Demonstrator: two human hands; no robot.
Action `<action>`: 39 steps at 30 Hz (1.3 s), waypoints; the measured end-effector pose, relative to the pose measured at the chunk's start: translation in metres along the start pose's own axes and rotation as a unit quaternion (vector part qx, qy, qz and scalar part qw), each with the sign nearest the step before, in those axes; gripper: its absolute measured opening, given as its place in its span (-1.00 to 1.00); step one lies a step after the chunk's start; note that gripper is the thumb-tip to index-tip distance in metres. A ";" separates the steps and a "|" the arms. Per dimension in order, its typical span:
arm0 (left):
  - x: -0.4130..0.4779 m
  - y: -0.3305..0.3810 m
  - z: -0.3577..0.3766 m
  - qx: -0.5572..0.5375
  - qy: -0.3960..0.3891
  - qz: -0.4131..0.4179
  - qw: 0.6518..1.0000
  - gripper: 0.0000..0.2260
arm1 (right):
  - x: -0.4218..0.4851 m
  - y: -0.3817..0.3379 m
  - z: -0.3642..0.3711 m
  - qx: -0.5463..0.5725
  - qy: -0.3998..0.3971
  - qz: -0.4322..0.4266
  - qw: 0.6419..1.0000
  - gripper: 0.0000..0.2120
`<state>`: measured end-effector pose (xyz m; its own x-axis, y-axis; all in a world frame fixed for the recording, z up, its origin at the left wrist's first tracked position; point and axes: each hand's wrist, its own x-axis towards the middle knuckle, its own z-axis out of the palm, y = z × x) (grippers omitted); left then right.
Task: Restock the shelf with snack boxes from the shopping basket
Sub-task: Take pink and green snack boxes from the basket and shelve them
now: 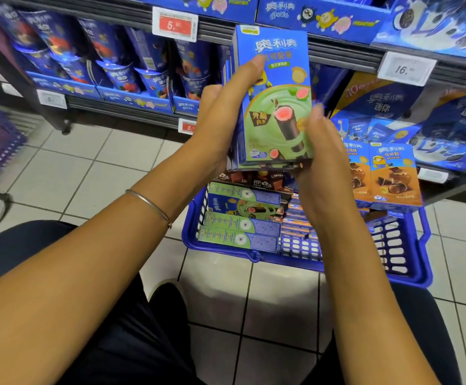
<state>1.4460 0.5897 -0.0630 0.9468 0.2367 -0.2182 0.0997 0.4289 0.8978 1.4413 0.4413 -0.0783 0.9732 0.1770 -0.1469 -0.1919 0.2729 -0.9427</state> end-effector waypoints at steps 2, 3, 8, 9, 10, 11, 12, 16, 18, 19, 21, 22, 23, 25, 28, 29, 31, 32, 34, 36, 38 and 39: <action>0.001 0.006 -0.003 0.005 0.000 0.018 1.000 -0.45 | 0.003 0.012 -0.008 0.053 -0.009 0.039 0.998 -0.59; 0.001 0.008 -0.005 0.007 0.003 0.020 1.000 -0.49 | 0.005 0.020 -0.013 0.039 0.004 0.057 0.998 -0.62; 0.000 0.015 -0.006 -0.003 0.012 0.021 1.000 -0.52 | 0.004 0.074 -0.031 -0.361 -0.034 -0.017 0.932 -0.87; -0.001 0.016 -0.005 -0.004 0.009 0.020 1.000 -0.53 | 0.001 0.083 -0.033 -0.414 -0.066 -0.016 0.908 -0.83; -0.001 0.016 -0.005 -0.005 0.009 0.017 1.000 -0.53 | -0.002 0.091 -0.033 -0.459 -0.088 -0.015 0.884 -0.79; -0.001 0.016 -0.005 -0.008 0.013 0.014 1.000 -0.51 | -0.004 0.097 -0.033 -0.503 -0.102 -0.019 0.858 -0.76; -0.001 0.016 -0.005 -0.010 0.016 0.011 1.000 -0.50 | -0.007 0.101 -0.033 -0.548 -0.107 -0.029 0.829 -0.72; -0.001 0.016 -0.005 -0.019 0.018 0.010 1.000 -0.50 | -0.015 0.109 -0.027 -0.629 -0.106 -0.073 0.767 -0.57; -0.001 0.015 -0.005 -0.019 0.017 0.010 1.000 -0.50 | -0.018 0.111 -0.024 -0.649 -0.096 -0.081 0.750 -0.53; -0.001 0.014 -0.006 -0.019 0.015 0.012 1.000 -0.50 | -0.019 0.112 -0.023 -0.661 -0.090 -0.082 0.741 -0.53; -0.002 0.015 -0.005 -0.019 0.007 0.017 1.000 -0.50 | -0.019 0.115 -0.020 -0.679 -0.079 -0.082 0.725 -0.52; -0.003 0.015 -0.005 -0.021 0.005 0.015 1.000 -0.48 | -0.019 0.117 -0.020 -0.683 -0.071 -0.080 0.723 -0.53; -0.003 0.016 -0.005 -0.022 0.008 0.007 1.000 -0.43 | -0.018 0.118 -0.019 -0.684 -0.061 -0.074 0.723 -0.54; -0.003 0.015 -0.006 -0.022 0.012 0.001 1.000 -0.38 | -0.015 0.120 -0.019 -0.686 -0.043 -0.059 0.724 -0.57; -0.003 0.014 -0.008 -0.022 -0.001 0.009 1.000 -0.54 | -0.012 0.120 -0.021 -0.687 -0.042 -0.046 0.724 -0.65; -0.003 0.013 -0.008 -0.025 -0.006 0.008 1.000 -0.58 | -0.011 0.118 -0.023 -0.682 -0.050 -0.043 0.728 -0.66; -0.004 0.013 -0.008 -0.024 0.001 0.000 1.000 -0.49 | -0.010 0.116 -0.029 -0.671 -0.085 -0.035 0.736 -0.69; -0.005 0.014 -0.008 -0.022 0.005 -0.004 1.000 -0.41 | -0.010 0.116 -0.032 -0.666 -0.111 -0.028 0.737 -0.68; -0.007 0.015 -0.007 -0.018 0.006 -0.008 1.000 -0.34 | -0.010 0.115 -0.036 -0.643 -0.157 -0.008 0.749 -0.65; -0.009 0.016 -0.007 -0.020 0.003 -0.006 1.000 -0.40 | -0.010 0.112 -0.040 -0.609 -0.161 -0.011 0.777 -0.64; -0.009 0.015 -0.009 -0.020 0.003 -0.006 1.000 -0.47 | -0.008 0.102 -0.043 -0.559 -0.141 -0.024 0.817 -0.65; -0.009 0.015 -0.010 -0.021 0.003 -0.005 1.000 -0.51 | -0.007 0.095 -0.045 -0.530 -0.130 -0.031 0.837 -0.66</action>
<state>1.4357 0.6031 -0.0512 0.9442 0.2369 -0.2287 0.0959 0.4668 0.8791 1.4215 0.4238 -0.1803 0.8903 0.4306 -0.1483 0.2117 -0.6795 -0.7025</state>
